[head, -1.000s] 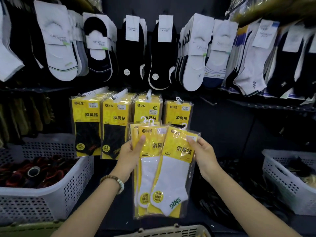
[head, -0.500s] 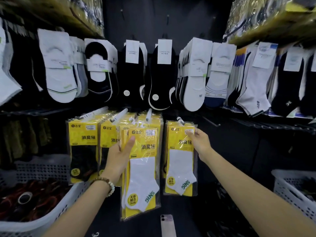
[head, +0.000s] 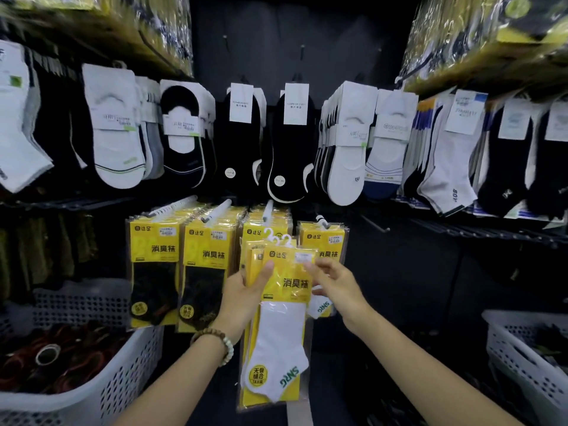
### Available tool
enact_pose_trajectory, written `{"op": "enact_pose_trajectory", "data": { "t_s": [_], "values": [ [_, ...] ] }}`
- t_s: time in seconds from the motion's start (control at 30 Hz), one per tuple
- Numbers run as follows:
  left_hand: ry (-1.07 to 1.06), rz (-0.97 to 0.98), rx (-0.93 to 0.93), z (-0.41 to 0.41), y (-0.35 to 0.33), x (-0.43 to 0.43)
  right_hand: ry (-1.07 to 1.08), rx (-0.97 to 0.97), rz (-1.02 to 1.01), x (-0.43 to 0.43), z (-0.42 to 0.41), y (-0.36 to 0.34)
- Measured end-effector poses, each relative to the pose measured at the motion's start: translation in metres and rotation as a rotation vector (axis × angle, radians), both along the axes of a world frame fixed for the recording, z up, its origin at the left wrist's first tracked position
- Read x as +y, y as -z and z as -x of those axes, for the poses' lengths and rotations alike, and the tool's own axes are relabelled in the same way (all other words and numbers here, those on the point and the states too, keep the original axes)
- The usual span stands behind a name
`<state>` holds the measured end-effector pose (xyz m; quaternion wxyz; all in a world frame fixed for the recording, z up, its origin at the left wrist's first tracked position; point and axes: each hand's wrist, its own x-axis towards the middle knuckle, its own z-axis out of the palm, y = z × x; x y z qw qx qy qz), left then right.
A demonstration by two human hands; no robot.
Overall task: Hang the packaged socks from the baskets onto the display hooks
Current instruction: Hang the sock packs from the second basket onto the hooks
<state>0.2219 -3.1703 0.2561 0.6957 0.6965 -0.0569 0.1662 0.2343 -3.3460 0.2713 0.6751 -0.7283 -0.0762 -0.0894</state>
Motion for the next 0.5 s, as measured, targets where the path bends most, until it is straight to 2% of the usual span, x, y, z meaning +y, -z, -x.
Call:
{"op": "enact_pose_trajectory", "data": {
  "t_s": [0.1, 0.17, 0.27, 0.5],
  "values": [
    [0.045, 0.049, 0.046, 0.007, -0.002, -0.012, 0.019, -0.032, -0.127, 0.008, 0.015, -0.003],
    [0.016, 0.044, 0.04, 0.01, -0.003, -0.014, 0.013, -0.05, -0.142, 0.004, 0.021, -0.006],
    [0.0, 0.032, 0.01, 0.014, -0.006, -0.01, -0.044, -0.064, -0.08, -0.004, 0.027, -0.011],
    [0.112, 0.072, 0.013, 0.026, -0.011, -0.003, -0.101, -0.025, 0.022, -0.022, 0.034, -0.017]
  ]
}}
